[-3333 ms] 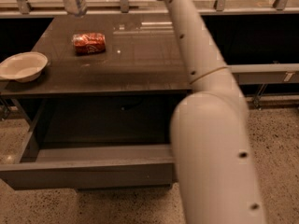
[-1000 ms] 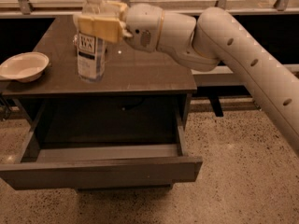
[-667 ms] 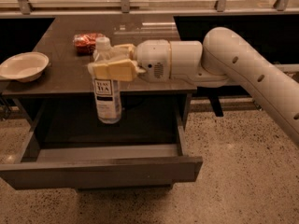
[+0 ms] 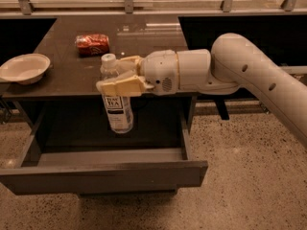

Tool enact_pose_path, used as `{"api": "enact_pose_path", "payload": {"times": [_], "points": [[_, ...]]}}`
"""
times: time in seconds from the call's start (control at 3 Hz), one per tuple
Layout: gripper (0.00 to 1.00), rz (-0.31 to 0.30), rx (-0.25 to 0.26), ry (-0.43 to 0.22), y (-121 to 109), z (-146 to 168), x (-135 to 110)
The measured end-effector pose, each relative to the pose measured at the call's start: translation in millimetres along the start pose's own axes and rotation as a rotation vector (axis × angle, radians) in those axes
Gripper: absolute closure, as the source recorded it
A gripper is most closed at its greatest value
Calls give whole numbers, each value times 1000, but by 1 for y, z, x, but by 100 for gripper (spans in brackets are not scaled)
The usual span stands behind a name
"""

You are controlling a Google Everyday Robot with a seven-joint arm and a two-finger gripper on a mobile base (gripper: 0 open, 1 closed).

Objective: Place blue plastic bottle into top drawer

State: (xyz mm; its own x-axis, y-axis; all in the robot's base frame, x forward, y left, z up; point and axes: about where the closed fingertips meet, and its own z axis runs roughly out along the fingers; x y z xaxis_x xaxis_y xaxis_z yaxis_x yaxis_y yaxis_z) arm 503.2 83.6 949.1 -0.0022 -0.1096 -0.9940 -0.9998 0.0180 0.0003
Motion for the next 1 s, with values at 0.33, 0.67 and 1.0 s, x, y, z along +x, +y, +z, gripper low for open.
{"api": "enact_pose_path", "payload": {"times": [0.33, 0.67, 1.0], "points": [[100, 16, -8, 12, 3, 0, 4], [100, 4, 54, 37, -16, -13, 61], [100, -45, 75, 7, -29, -17, 105]]}}
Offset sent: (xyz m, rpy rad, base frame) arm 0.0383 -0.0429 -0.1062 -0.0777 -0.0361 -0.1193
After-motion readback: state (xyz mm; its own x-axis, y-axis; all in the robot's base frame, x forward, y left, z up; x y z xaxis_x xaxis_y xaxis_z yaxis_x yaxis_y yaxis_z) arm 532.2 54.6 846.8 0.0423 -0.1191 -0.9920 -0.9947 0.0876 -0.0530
